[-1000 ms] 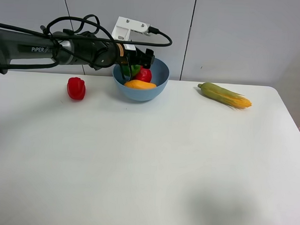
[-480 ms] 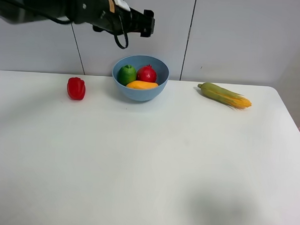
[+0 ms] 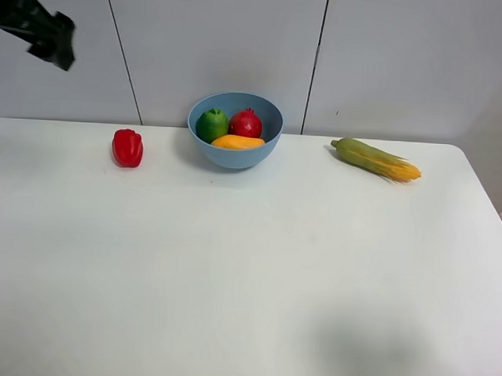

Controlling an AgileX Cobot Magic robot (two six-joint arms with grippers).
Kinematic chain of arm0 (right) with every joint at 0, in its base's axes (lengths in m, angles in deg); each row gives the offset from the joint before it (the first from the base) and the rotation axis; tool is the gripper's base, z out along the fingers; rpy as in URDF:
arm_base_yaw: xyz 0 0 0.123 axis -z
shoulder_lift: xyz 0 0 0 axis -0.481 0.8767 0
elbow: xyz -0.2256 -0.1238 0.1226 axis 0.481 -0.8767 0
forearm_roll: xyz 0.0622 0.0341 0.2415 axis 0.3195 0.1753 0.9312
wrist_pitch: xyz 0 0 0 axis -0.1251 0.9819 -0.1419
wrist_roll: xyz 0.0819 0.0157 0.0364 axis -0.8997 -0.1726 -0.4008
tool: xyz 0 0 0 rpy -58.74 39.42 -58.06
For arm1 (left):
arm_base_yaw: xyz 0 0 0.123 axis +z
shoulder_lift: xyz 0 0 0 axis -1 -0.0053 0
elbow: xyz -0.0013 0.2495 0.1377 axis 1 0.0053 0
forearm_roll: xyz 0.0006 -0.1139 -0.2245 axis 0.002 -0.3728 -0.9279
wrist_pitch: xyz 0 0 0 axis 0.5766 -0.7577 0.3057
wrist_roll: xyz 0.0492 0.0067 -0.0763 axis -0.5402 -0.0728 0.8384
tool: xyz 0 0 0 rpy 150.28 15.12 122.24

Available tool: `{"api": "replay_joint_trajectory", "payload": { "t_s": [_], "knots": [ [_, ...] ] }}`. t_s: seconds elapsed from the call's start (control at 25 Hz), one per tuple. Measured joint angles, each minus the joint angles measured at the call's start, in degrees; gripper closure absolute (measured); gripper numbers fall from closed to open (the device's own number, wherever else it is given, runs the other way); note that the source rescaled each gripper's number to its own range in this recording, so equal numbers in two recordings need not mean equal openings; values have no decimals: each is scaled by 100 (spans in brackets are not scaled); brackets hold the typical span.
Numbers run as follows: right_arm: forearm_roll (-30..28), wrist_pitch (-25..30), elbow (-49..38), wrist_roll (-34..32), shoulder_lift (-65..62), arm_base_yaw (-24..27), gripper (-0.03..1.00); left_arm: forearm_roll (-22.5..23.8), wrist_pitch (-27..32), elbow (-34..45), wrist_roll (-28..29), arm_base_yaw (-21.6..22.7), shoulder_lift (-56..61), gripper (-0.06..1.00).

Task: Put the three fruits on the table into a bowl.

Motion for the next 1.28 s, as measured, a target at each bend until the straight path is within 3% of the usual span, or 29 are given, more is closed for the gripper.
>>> {"api": "replay_joint_trajectory", "payload": {
  "t_s": [0.24,0.48,0.68,0.96,1.28],
  "knots": [
    [0,0,0,0,0,0,-3,-432,201,147,-303,888,702,-4],
    [0,0,0,0,0,0,-3,-807,-303,1559,-264,1346,1753,-4],
    [0,0,0,0,0,0,-3,-957,-458,2734,195,1386,3020,-4],
    [0,0,0,0,0,0,-3,-1158,-995,4204,288,1386,5227,-4],
    [0,0,0,0,0,0,-3,-1475,-878,5323,288,1386,7600,-4]
  ]
}}
